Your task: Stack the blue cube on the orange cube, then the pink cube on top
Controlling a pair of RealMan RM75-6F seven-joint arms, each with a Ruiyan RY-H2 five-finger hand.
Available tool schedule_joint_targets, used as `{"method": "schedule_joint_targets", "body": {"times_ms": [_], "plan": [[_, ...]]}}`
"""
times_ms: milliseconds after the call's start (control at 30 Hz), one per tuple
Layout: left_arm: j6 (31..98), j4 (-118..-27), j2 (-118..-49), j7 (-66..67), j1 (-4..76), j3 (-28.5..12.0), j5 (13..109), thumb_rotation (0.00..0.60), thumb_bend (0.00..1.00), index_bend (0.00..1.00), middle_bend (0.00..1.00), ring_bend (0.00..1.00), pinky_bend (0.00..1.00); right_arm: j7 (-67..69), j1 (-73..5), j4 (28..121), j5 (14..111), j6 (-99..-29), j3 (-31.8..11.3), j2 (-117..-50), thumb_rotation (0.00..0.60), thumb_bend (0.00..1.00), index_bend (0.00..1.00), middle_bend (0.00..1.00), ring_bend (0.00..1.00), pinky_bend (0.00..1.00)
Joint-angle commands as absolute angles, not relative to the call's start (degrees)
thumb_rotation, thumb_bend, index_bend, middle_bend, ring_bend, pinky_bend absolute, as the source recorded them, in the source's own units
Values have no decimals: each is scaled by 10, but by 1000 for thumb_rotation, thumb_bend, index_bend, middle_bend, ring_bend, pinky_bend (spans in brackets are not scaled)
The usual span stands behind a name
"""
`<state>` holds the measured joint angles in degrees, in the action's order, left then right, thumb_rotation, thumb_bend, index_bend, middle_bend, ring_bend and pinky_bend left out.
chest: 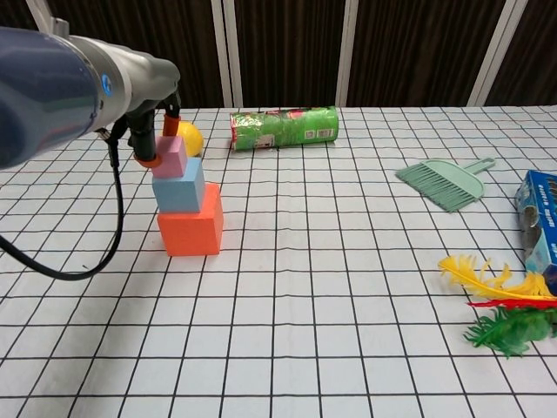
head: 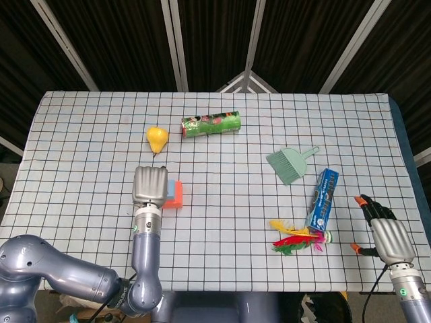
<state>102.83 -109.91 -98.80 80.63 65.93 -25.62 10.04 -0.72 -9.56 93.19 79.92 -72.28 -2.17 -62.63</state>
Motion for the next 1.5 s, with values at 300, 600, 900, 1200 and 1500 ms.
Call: {"method": "schedule_joint_targets", "body": {"times_ms": [300,600,900,1200,1500], "plan": [[1036,-1103,-993,809,665,-256,106,600,397,423,754,672,714,-7,-95,932,799,-723,-22,-626,600,189,82,73,132,163],[1044,-1108,-991,812,665,-257,108,600,396,423,754,672,714,-8,-95,934,798,-722,-21,-625,600,190,82,73,132,163],[1048,-1104,-995,817,668,-253,112,600,397,423,754,672,714,-9,-96,934,797,-720,-21,-626,600,189,82,73,131,163],[1043,-1094,-998,816,665,-249,112,600,396,422,754,672,714,-7,-96,933,797,-721,-22,-626,600,190,82,73,131,163],[1042,-1096,-999,816,662,-247,114,600,394,401,751,672,714,-8,-96,934,796,-721,-22,-626,600,190,82,73,132,163]]}}
